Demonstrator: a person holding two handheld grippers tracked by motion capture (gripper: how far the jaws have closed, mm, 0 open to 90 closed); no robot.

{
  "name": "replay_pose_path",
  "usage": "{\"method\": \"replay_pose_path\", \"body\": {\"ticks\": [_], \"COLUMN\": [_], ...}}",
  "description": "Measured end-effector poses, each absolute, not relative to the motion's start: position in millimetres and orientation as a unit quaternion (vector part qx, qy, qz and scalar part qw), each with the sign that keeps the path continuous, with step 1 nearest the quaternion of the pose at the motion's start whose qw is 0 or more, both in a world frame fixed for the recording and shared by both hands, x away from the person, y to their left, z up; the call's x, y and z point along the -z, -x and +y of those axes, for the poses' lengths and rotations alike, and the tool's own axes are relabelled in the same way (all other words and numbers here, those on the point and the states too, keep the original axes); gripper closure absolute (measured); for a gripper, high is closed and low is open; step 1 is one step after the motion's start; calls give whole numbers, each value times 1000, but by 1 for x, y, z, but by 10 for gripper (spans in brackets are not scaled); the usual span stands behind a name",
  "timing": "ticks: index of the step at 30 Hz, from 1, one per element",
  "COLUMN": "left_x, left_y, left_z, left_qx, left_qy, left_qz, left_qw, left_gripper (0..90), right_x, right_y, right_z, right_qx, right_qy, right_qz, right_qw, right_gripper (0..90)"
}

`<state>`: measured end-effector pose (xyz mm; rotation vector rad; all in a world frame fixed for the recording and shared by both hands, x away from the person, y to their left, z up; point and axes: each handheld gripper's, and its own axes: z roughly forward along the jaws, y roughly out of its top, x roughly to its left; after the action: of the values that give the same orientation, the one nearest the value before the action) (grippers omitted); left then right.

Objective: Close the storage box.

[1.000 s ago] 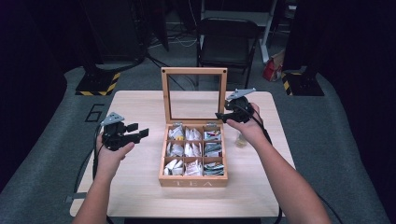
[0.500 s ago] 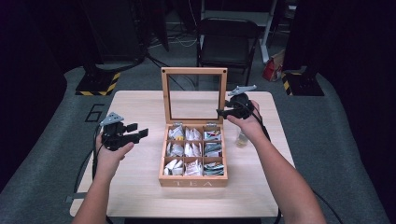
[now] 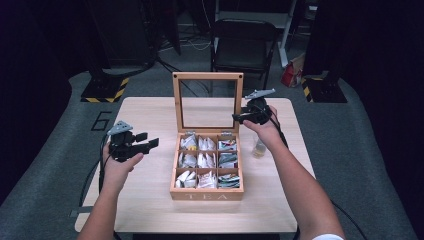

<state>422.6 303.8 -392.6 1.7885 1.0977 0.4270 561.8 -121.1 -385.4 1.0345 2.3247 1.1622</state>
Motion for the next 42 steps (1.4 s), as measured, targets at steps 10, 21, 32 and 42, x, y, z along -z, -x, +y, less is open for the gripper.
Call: {"method": "replay_pose_path", "body": {"ticks": [10, 21, 32, 42], "left_x": [394, 395, 395, 395], "left_y": [-421, -420, -421, -423], "left_z": [304, 305, 306, 301], "left_qx": [-175, -175, -176, -172], "left_qy": [-732, -732, -731, -734], "left_qz": [454, 454, 456, 455], "left_qw": [477, 477, 475, 475], "left_gripper": [411, 411, 411, 411], "right_x": [392, 393, 388, 385], "right_y": [-568, -570, -571, -563], "right_z": [-119, -117, -122, -123], "right_qx": [-413, -418, -414, -418], "right_qy": [-363, -361, -389, -383], "right_qz": [818, 818, 810, 810], "right_qw": [170, 159, 143, 148], "right_gripper": [432, 480, 650, 661]}}
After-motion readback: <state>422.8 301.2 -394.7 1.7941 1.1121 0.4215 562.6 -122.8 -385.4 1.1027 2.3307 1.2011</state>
